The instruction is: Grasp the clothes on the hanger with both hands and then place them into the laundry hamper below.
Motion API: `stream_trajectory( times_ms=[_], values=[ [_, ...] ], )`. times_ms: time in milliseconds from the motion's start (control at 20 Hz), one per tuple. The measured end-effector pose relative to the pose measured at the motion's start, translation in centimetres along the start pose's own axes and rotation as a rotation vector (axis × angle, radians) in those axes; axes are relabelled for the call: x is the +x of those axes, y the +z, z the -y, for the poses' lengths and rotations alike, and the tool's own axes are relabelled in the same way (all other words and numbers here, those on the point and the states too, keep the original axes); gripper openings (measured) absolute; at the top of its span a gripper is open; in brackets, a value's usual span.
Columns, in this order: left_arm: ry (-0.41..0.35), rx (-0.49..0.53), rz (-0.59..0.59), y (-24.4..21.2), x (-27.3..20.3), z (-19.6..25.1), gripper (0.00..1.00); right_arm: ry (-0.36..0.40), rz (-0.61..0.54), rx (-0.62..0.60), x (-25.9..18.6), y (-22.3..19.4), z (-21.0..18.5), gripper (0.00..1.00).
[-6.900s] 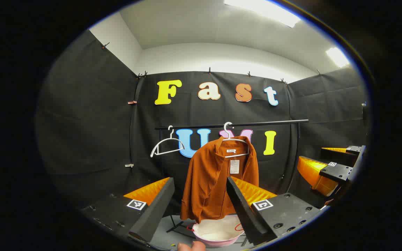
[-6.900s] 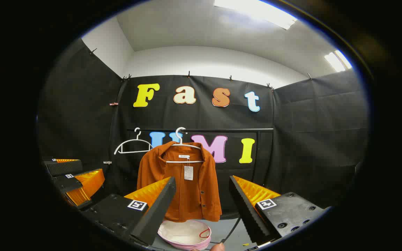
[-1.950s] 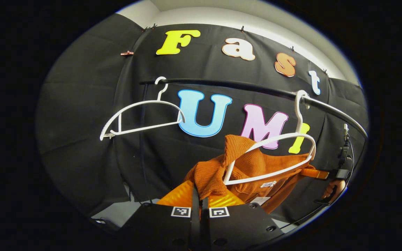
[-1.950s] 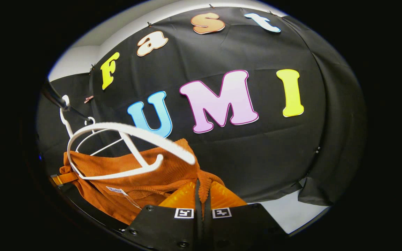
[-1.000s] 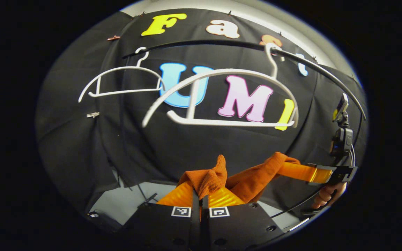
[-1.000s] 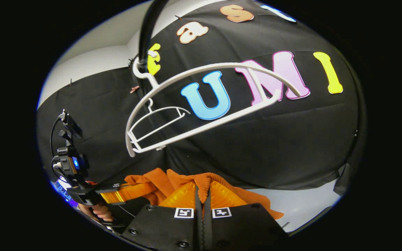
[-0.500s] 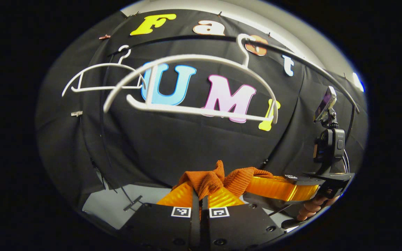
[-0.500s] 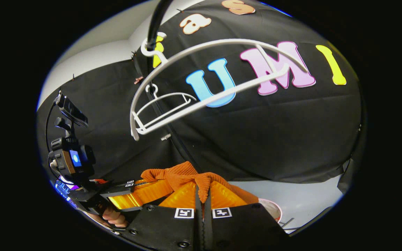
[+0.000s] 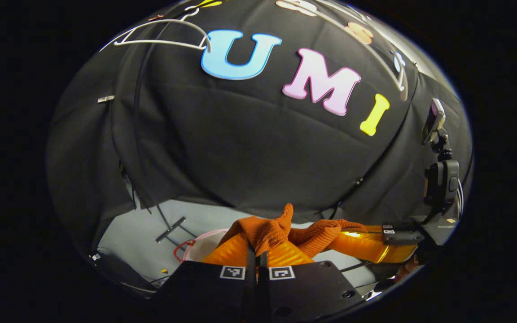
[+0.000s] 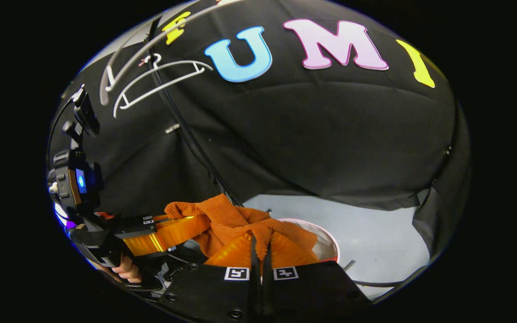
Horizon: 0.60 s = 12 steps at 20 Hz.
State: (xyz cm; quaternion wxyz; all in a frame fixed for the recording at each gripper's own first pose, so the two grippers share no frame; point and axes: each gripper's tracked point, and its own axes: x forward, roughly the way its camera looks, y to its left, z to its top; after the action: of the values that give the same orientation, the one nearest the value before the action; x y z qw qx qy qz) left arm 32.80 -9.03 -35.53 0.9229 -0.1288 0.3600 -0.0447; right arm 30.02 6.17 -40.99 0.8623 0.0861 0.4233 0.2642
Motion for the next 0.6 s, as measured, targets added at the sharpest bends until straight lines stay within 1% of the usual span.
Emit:
stream_trajectory(
  times_ms=[100,200,300,350,450,550,600],
  values=[
    [0.034,0.017,-0.066,-2.6,2.0,-1.0,0.05,-0.051,-0.054,-0.009,1.4,-2.5,1.6,0.05],
    [0.067,0.01,-0.129,-4.7,3.5,-1.9,0.05,-0.096,-0.111,-0.001,2.7,-4.8,3.1,0.05],
    [0.096,-0.005,-0.19,-6.1,4.5,-2.6,0.05,-0.141,-0.14,0.014,3.3,-6.3,4.4,0.05],
    [0.1,-0.009,-0.212,-7.0,4.8,-2.8,0.05,-0.15,-0.156,0.02,3.5,-7.0,4.7,0.05],
    [0.104,0.002,-0.233,-8.4,5.2,-3.2,0.05,-0.156,-0.176,0.017,3.6,-7.8,5.1,0.12],
    [0.117,0.04,-0.245,-8.6,5.2,-3.7,0.42,-0.19,-0.197,-0.03,3.9,-8.2,6.0,0.47],
    [0.138,0.065,-0.254,-8.9,5.4,-4.2,0.61,-0.217,-0.212,-0.052,4.0,-8.6,6.5,0.65]
  ],
)
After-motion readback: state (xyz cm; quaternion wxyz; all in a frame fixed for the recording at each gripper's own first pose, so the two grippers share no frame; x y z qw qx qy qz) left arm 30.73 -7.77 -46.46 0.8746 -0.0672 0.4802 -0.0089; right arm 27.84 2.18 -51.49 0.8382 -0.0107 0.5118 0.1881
